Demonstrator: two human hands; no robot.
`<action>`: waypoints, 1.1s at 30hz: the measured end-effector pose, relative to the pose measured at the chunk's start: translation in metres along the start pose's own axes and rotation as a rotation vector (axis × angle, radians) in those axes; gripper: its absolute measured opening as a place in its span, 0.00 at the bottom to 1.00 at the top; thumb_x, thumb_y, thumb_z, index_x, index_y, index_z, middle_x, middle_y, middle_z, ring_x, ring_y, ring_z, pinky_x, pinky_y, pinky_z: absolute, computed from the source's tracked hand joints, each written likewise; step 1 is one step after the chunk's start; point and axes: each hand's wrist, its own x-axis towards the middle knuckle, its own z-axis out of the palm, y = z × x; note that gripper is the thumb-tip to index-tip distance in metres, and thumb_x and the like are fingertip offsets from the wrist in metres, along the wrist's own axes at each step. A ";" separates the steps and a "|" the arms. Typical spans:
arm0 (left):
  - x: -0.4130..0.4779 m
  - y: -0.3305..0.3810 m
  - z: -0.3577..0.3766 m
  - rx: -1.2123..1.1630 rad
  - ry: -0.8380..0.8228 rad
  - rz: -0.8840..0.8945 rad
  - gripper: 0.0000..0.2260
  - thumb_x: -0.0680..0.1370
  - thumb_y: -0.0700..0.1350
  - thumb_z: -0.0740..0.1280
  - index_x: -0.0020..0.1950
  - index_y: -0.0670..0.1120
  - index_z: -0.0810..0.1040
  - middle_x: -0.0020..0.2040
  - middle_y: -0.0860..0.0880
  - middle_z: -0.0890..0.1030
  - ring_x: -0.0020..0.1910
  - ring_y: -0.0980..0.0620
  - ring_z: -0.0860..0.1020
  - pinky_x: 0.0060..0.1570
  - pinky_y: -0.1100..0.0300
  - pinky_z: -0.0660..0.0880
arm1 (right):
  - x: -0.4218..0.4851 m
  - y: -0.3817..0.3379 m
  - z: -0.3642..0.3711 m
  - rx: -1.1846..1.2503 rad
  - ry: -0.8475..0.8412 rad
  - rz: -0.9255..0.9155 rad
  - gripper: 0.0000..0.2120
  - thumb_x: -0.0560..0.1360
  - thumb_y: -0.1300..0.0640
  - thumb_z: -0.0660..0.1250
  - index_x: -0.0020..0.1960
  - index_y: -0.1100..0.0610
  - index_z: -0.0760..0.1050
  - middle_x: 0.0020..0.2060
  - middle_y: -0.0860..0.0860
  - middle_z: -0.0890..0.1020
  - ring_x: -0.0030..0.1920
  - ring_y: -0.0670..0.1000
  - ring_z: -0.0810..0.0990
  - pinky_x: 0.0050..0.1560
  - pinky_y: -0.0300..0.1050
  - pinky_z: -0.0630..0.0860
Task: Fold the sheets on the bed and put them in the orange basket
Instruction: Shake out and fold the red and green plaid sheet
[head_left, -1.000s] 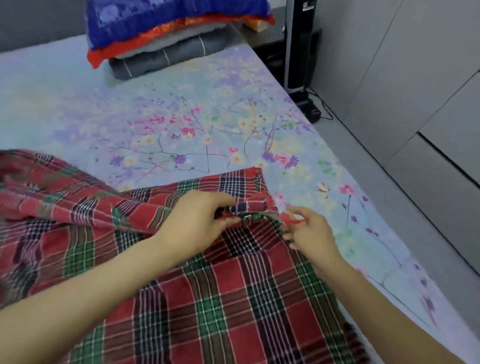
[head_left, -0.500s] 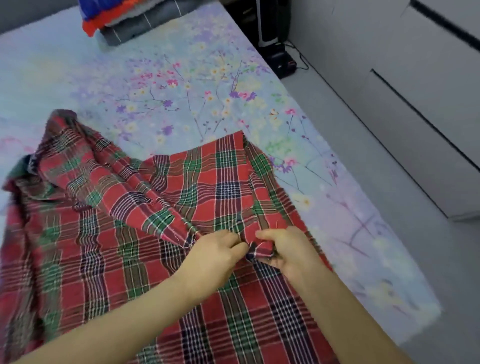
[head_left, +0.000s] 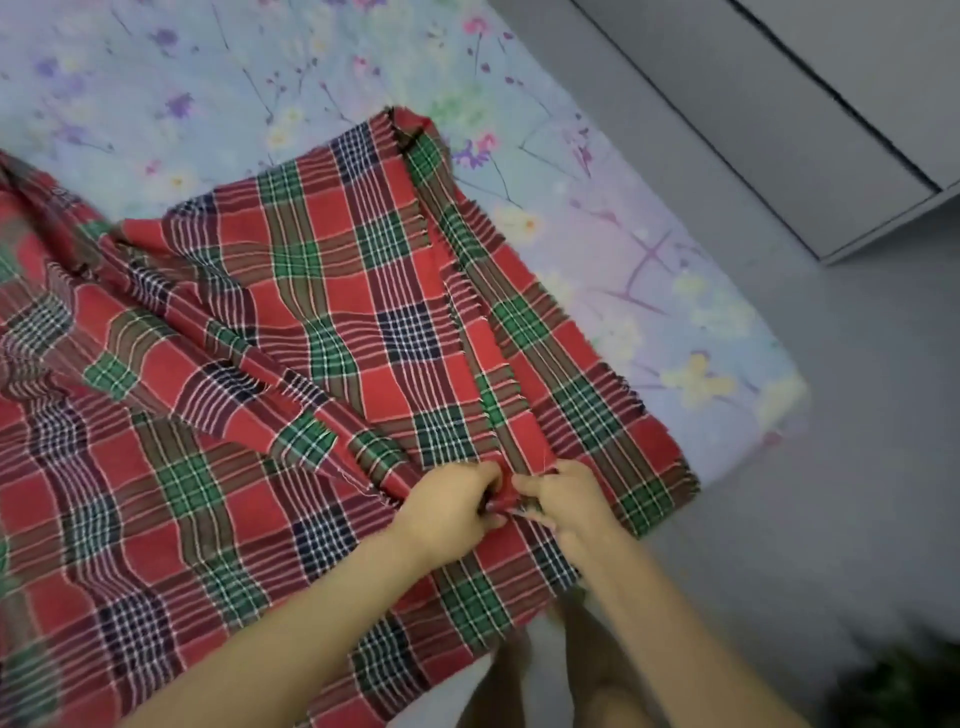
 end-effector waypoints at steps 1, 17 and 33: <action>0.002 -0.006 0.004 -0.010 -0.020 -0.008 0.09 0.75 0.47 0.69 0.50 0.45 0.74 0.47 0.48 0.79 0.47 0.48 0.77 0.42 0.59 0.66 | 0.006 0.004 -0.002 0.015 0.002 0.010 0.08 0.75 0.74 0.63 0.42 0.64 0.73 0.42 0.59 0.78 0.39 0.53 0.78 0.28 0.39 0.79; -0.019 0.012 -0.055 -0.300 0.248 -0.040 0.22 0.75 0.48 0.70 0.27 0.43 0.62 0.24 0.49 0.61 0.22 0.55 0.59 0.24 0.67 0.59 | 0.007 0.054 -0.017 0.008 0.150 -0.100 0.12 0.75 0.72 0.63 0.58 0.69 0.73 0.39 0.60 0.79 0.30 0.48 0.80 0.30 0.36 0.78; 0.012 0.033 -0.026 -0.089 0.244 -0.112 0.21 0.78 0.45 0.65 0.27 0.40 0.68 0.22 0.47 0.66 0.23 0.51 0.64 0.26 0.62 0.60 | -0.030 0.029 -0.003 -0.003 0.135 -0.406 0.09 0.76 0.69 0.62 0.52 0.59 0.76 0.38 0.59 0.82 0.29 0.44 0.76 0.32 0.37 0.72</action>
